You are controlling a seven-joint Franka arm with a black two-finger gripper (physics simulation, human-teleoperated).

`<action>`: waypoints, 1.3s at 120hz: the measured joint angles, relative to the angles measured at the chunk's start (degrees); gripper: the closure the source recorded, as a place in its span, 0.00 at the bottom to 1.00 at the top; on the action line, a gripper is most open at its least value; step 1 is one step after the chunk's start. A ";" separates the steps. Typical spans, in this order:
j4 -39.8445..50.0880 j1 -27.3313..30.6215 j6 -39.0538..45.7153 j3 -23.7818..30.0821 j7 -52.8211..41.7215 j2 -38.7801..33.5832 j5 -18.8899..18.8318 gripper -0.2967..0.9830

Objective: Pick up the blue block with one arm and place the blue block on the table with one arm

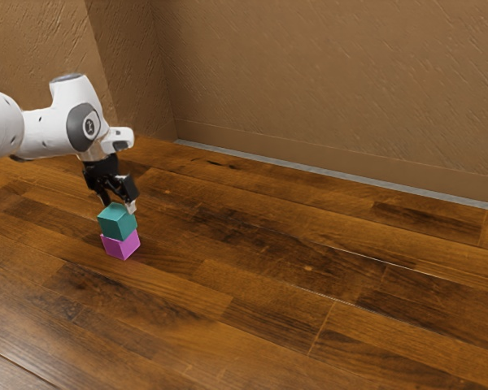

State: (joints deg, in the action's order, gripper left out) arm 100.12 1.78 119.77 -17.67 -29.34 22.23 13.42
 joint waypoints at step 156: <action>2.11 0.09 4.55 -0.17 4.39 2.16 -1.72 0.34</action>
State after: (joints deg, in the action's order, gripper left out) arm 102.24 1.87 124.32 -17.84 -24.95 24.38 11.70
